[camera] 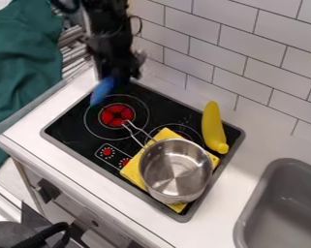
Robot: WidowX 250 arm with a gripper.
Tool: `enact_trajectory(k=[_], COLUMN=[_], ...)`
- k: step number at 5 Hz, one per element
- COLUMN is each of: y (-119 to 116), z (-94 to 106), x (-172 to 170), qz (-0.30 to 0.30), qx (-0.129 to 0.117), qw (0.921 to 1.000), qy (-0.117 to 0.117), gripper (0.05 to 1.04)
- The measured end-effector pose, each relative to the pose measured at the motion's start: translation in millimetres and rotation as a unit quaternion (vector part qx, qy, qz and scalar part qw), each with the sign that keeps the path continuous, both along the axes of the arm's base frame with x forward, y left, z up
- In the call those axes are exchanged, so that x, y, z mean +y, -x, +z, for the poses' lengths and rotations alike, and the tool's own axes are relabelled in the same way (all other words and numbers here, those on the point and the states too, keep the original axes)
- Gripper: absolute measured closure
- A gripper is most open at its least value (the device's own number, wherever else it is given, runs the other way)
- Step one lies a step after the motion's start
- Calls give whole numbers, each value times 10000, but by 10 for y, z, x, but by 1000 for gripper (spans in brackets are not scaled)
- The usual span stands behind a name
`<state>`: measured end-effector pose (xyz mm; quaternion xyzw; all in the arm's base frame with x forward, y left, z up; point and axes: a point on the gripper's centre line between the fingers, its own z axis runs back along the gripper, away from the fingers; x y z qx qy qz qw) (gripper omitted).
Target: Moving the spoon to the left
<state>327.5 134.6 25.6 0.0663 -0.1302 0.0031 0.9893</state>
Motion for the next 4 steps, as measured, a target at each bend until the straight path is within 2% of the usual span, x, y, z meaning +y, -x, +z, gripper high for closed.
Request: enact_trajectory(k=[1,2,4], y=[-172,-226,-196], z=[-125,-198,-581], x=[93,230,430], qz=[125,192,245], qx=[271,280,667], qw=[9994,9990,9961], qy=[189,290,518], gripper=[743,742,743])
